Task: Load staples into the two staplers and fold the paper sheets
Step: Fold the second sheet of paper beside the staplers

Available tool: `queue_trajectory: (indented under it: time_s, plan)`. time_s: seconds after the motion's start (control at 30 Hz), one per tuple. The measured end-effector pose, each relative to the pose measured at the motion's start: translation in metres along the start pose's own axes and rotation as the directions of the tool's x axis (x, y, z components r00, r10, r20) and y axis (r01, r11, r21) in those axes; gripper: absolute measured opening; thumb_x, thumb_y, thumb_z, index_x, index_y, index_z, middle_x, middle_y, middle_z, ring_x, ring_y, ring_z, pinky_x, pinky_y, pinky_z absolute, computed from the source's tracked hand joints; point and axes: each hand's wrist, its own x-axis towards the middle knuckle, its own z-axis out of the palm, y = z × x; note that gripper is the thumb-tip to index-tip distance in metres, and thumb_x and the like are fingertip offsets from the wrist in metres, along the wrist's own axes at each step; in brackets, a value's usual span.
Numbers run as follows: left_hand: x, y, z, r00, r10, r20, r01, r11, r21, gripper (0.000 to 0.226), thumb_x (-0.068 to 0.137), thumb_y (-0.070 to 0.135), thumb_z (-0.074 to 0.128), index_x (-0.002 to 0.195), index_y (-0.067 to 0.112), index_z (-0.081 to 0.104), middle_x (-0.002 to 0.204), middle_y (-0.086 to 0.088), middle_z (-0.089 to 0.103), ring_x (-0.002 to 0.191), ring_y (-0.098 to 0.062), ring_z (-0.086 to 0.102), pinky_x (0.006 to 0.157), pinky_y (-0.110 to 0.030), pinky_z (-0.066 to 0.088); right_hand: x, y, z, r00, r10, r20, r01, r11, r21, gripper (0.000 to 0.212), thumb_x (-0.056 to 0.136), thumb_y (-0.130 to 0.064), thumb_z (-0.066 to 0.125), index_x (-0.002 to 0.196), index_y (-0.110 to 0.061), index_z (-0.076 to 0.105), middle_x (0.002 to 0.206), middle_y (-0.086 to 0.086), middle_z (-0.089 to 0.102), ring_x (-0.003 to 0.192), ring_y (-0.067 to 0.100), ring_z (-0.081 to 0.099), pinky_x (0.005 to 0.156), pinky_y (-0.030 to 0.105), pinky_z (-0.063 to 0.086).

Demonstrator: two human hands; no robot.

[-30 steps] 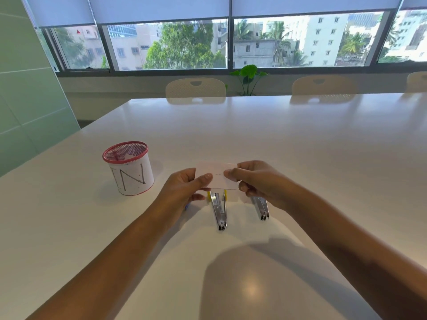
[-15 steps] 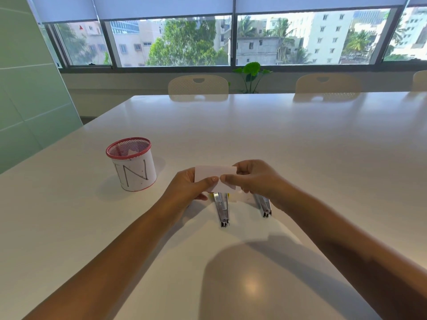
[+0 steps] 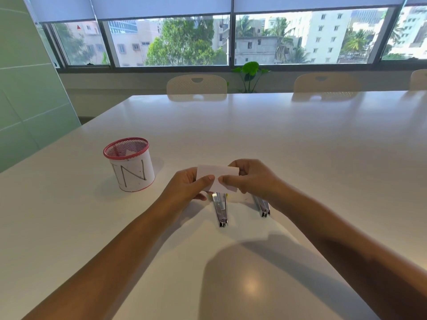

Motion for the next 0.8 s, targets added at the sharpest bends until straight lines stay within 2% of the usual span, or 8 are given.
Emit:
queue_trajectory:
  time_s: [0.13,0.2,0.27,0.37,0.43,0.57,0.67,0.8]
  plan:
    - [0.0001,0.0003,-0.0007,0.999,0.0,-0.032,0.0,1.0,0.008,0.016,0.086,0.018,0.057,0.087,0.033,0.062,0.078,0.012,0.071,0.073,-0.007,0.065,0.068,-0.025,0.051,-0.0008,-0.0012,-0.0017,1.0,0.03,0.004,-0.03,0.999,-0.022,0.013,0.084,-0.016,0.058,0.072,-0.02,0.059,0.06,-0.004,0.053,0.048,0.006,0.042,0.042,0.01,0.032]
    - [-0.0002,-0.0002,-0.0002,0.999,0.003,-0.038,-0.003,1.0,0.005,0.016,0.085,0.016,0.06,0.084,0.032,0.063,0.071,0.015,0.072,0.068,-0.001,0.065,0.067,-0.025,0.051,-0.0009,-0.0013,-0.0013,0.999,0.036,0.005,-0.036,0.999,-0.011,0.008,0.085,-0.018,0.059,0.078,-0.014,0.062,0.062,-0.002,0.054,0.049,0.007,0.042,0.046,0.013,0.033]
    - [-0.0007,-0.0005,0.001,0.999,0.007,-0.044,-0.007,1.0,-0.009,0.014,0.084,0.017,0.061,0.083,0.031,0.063,0.068,0.015,0.071,0.064,0.001,0.064,0.066,-0.025,0.05,-0.001,-0.0004,-0.0007,1.0,0.031,0.001,-0.031,1.0,-0.004,0.021,0.084,-0.025,0.063,0.085,-0.005,0.064,0.064,0.0,0.053,0.05,0.008,0.042,0.05,0.017,0.034]
    - [-0.0006,0.0005,0.0021,0.997,-0.001,-0.075,-0.004,0.998,-0.07,0.012,0.086,0.02,0.057,0.084,0.031,0.063,0.065,0.016,0.071,0.06,0.001,0.063,0.062,-0.021,0.05,-0.0002,0.0017,-0.0016,1.0,0.029,-0.009,-0.029,1.0,0.011,0.029,0.081,-0.029,0.067,0.062,-0.012,0.053,0.054,-0.001,0.045,0.049,0.01,0.039,0.05,0.021,0.031]
    - [-0.0005,0.0024,0.0018,0.996,-0.014,-0.089,0.004,0.994,-0.106,0.011,0.087,0.02,0.055,0.084,0.028,0.061,0.063,0.017,0.07,0.058,0.002,0.063,0.057,-0.016,0.05,0.0015,0.0025,-0.0023,0.999,0.044,-0.014,-0.043,0.999,0.029,0.029,0.082,-0.026,0.065,0.058,-0.017,0.052,0.055,0.0,0.044,0.051,0.012,0.038,0.051,0.023,0.029]
    - [-0.0007,0.0029,0.0011,0.996,-0.016,-0.09,0.006,0.995,-0.101,0.012,0.088,0.02,0.054,0.082,0.028,0.061,0.062,0.017,0.07,0.058,0.001,0.063,0.054,-0.013,0.05,0.0025,0.004,-0.0015,0.999,0.042,-0.003,-0.042,0.999,0.02,0.023,0.082,-0.024,0.065,0.065,-0.012,0.056,0.053,-0.002,0.044,0.046,0.007,0.039,0.048,0.019,0.029]
    - [-0.0004,0.0015,0.0002,0.999,-0.01,-0.051,0.006,0.996,-0.085,0.013,0.088,0.02,0.054,0.085,0.03,0.062,0.065,0.015,0.071,0.061,0.0,0.063,0.057,-0.014,0.05,0.0022,0.0042,0.001,0.999,0.024,0.022,-0.024,1.0,0.016,0.02,0.081,-0.026,0.067,0.086,-0.006,0.063,0.059,-0.004,0.052,0.042,0.002,0.04,0.042,0.012,0.031]
    - [-0.0003,0.0007,-0.0003,1.0,-0.016,-0.014,0.015,0.995,-0.095,0.016,0.09,0.017,0.051,0.088,0.029,0.062,0.067,0.014,0.071,0.061,0.0,0.063,0.057,-0.015,0.049,0.0034,0.0064,0.0023,0.999,0.041,0.009,-0.041,0.999,0.016,0.018,0.085,-0.024,0.06,0.092,-0.007,0.064,0.062,-0.003,0.052,0.048,0.007,0.043,0.05,0.019,0.032]
